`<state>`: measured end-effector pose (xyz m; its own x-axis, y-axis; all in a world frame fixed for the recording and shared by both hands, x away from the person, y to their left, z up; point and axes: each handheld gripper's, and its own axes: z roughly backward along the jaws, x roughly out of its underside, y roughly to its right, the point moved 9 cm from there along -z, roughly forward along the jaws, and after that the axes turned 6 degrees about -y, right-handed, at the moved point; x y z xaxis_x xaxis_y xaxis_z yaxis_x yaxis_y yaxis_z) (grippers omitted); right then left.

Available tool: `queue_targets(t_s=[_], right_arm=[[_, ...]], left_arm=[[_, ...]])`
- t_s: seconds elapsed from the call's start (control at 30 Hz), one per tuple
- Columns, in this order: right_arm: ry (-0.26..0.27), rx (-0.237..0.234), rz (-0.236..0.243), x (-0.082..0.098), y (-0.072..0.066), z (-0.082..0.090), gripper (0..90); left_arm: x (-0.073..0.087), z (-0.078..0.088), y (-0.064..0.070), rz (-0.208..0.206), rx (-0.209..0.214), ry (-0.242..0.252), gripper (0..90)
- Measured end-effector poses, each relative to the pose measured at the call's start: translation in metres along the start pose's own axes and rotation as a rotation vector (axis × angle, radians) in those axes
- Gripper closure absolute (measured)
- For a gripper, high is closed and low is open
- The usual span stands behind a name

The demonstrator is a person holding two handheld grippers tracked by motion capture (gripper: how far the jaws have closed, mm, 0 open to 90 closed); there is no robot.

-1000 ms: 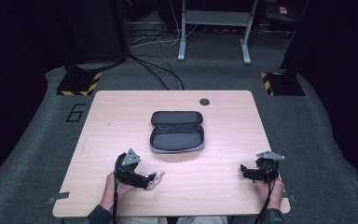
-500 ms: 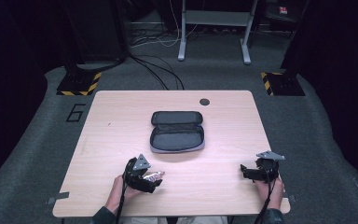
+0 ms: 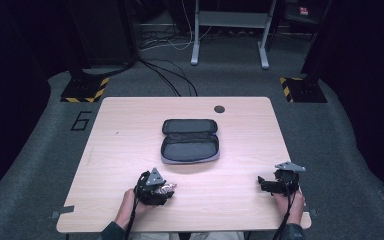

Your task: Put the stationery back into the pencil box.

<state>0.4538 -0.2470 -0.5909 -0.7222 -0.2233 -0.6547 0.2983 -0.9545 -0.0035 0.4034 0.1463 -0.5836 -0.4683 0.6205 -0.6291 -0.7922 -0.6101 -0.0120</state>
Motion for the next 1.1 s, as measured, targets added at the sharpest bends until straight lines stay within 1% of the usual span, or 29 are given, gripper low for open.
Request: queue_targets(t_s=[0.03, 0.13, 0.17, 0.3, 0.33, 0.4, 0.43, 0.47, 0.5, 0.53, 0.57, 0.6, 0.63, 0.7, 0.73, 0.77, 0.8, 0.83, 0.9, 0.93, 1.0, 1.1], right_arm=[[0.001, 0.0, 0.001, 0.0, 0.0, 0.0, 5.1], [0.001, 0.0, 0.0, 0.0, 0.0, 0.0, 5.1], [0.001, 0.0, 0.0, 0.0, 0.0, 0.0, 5.1], [0.0, 0.001, 0.0, 0.0, 0.0, 0.0, 5.1], [0.0, 0.0, 0.0, 0.0, 0.0, 0.0, 5.1], [0.0, 0.0, 0.0, 0.0, 0.0, 0.0, 5.1], [-0.001, 0.0, 0.001, 0.0, 0.0, 0.0, 5.1], [0.0, 0.0, 0.0, 0.0, 0.0, 0.0, 5.1], [0.001, 0.0, 0.0, 0.0, 0.0, 0.0, 5.1], [0.001, 0.0, 0.0, 0.0, 0.0, 0.0, 5.1], [0.001, 0.0, 0.0, 0.0, 0.0, 0.0, 5.1], [0.0, 0.0, 0.001, 0.0, 0.0, 0.0, 5.2], [0.001, 0.0, 0.0, 0.0, 0.0, 0.0, 5.2], [0.001, 0.0, 0.0, 0.0, 0.0, 0.0, 5.2], [0.001, 0.0, 0.0, 0.0, 0.0, 0.0, 5.2], [0.0, 0.0, 0.0, 0.0, 0.0, 0.0, 5.2], [-0.001, 0.0, 0.001, 0.0, 0.0, 0.0, 5.1], [0.0, 0.0, 0.0, 0.0, 0.0, 0.0, 5.2], [0.0, 0.0, 0.001, 0.0, 0.0, 0.0, 5.1], [0.0, 0.0, 0.0, 0.0, 0.0, 0.0, 5.1], [0.0, 0.0, 0.0, 0.0, 0.0, 0.0, 5.2], [0.0, 0.0, 0.0, 0.0, 0.0, 0.0, 5.1]], left_arm=[[0.0, 0.0, 0.001, 0.007, -0.001, 0.0, 46.8], [0.0, 0.0, 0.001, 0.004, -0.006, 0.005, 49.1], [0.0, 0.0, 0.001, 0.004, -0.003, 0.014, 49.1], [0.0, 0.0, 0.001, 0.009, 0.0, 0.013, 49.8], [0.001, 0.001, 0.001, 0.009, 0.011, 0.009, 49.8], [0.001, 0.002, 0.0, 0.007, 0.01, 0.009, 49.9], [0.001, 0.001, 0.0, 0.022, 0.009, 0.028, 50.0], [0.0, 0.003, 0.0, 0.027, 0.015, 0.033, 50.0], [-0.001, 0.004, -0.001, 0.025, 0.007, 0.044, 50.0], [-0.001, 0.005, -0.001, 0.02, 0.021, 0.035, 50.0], [-0.001, 0.006, -0.002, 0.026, 0.009, 0.042, 50.0], [-0.002, 0.008, -0.002, 0.022, 0.016, 0.043, 50.0], [-0.003, 0.009, -0.001, 0.032, 0.02, 0.057, 50.0], [-0.004, 0.012, -0.003, 0.027, 0.008, 0.065, 50.0], [-0.005, 0.014, -0.003, 0.035, 0.014, 0.071, 50.0], [-0.006, 0.015, -0.003, 0.034, 0.009, 0.072, 50.1], [-0.008, 0.017, -0.005, 0.033, 0.001, 0.084, 50.0], [-0.008, 0.019, -0.006, 0.03, -0.003, 0.082, 50.1], [-0.011, 0.022, -0.007, 0.036, -0.006, 0.094, 50.1], [-0.012, 0.024, -0.008, 0.034, -0.013, 0.093, 50.0], [-0.013, 0.027, -0.01, 0.034, -0.004, 0.091, 50.0], [-0.016, 0.03, -0.013, 0.03, -0.01, 0.093, 50.0]])
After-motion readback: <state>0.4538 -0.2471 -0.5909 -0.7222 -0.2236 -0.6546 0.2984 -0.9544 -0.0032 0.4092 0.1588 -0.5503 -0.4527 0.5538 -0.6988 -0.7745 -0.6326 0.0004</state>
